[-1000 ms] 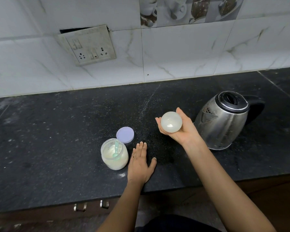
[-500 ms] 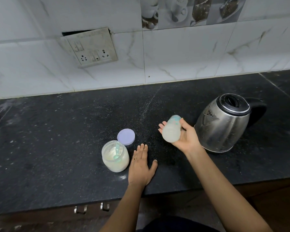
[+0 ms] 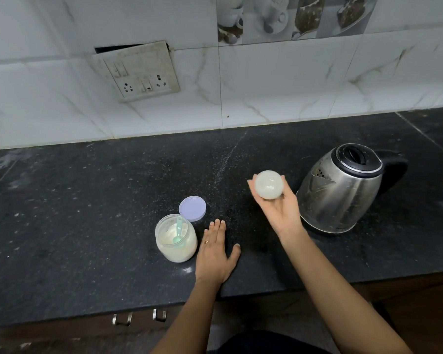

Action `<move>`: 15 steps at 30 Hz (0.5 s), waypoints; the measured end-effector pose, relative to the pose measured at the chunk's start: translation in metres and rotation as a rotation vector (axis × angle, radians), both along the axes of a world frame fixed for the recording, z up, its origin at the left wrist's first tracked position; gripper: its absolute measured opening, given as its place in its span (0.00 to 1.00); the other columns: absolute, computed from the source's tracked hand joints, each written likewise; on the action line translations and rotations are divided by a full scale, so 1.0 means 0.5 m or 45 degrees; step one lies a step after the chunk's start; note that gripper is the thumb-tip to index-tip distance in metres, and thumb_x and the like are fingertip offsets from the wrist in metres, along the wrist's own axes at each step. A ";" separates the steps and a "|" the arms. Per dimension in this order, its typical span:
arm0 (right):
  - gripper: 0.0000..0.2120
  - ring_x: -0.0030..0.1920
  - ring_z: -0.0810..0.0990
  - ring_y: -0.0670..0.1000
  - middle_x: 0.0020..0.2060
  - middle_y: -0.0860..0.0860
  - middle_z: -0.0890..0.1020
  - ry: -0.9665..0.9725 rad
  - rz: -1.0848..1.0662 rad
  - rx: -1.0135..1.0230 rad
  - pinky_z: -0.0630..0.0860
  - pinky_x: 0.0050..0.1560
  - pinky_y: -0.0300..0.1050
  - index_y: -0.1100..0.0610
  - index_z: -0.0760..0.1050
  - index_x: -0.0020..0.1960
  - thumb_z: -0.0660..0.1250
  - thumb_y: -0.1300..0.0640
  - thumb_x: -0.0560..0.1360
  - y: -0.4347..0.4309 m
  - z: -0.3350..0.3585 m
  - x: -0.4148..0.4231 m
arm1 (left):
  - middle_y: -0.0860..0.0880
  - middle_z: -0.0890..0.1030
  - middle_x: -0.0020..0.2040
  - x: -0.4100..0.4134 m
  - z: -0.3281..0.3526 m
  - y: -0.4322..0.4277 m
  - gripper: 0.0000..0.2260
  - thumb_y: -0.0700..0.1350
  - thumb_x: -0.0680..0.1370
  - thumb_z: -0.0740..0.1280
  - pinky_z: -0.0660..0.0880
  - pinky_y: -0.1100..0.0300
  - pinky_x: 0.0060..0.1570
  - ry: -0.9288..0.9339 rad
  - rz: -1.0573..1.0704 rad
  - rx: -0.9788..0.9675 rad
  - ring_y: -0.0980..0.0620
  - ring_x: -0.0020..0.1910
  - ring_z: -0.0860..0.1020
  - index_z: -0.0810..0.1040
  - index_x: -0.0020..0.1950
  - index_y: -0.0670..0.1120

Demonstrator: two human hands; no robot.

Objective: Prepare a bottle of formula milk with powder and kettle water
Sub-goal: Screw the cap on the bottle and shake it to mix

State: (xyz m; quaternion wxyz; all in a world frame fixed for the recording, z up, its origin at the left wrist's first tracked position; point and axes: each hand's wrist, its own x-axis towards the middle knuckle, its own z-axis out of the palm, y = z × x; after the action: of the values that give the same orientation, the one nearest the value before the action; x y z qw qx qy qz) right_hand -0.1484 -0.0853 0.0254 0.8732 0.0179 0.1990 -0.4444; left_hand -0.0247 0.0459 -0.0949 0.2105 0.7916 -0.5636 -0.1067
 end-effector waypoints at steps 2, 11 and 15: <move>0.39 0.57 0.78 0.63 0.62 0.64 0.73 -0.008 0.081 -0.070 0.79 0.47 0.65 0.61 0.64 0.71 0.77 0.61 0.65 0.004 0.012 -0.005 | 0.48 0.55 0.79 0.000 0.001 0.000 0.36 0.63 0.75 0.48 0.38 0.63 0.73 0.001 0.000 -0.003 0.53 0.78 0.49 0.54 0.78 0.46; 0.32 0.50 0.82 0.59 0.55 0.62 0.79 0.155 0.251 -0.283 0.80 0.48 0.60 0.55 0.63 0.72 0.70 0.58 0.71 0.027 -0.009 -0.006 | 0.47 0.56 0.78 0.001 0.001 0.000 0.36 0.63 0.75 0.48 0.38 0.62 0.73 0.010 -0.005 -0.004 0.52 0.78 0.50 0.55 0.78 0.45; 0.29 0.47 0.82 0.59 0.51 0.62 0.79 0.101 0.234 -0.144 0.80 0.48 0.58 0.52 0.64 0.69 0.69 0.62 0.70 0.030 -0.041 -0.013 | 0.48 0.55 0.79 0.000 0.003 0.002 0.36 0.63 0.74 0.47 0.38 0.62 0.73 0.012 -0.010 0.000 0.52 0.78 0.50 0.54 0.78 0.45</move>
State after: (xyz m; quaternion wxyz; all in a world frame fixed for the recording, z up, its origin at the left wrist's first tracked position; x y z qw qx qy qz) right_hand -0.1547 -0.0702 0.0048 0.9014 -0.0675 0.2088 -0.3733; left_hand -0.0249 0.0467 -0.0932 0.2125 0.7890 -0.5656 -0.1113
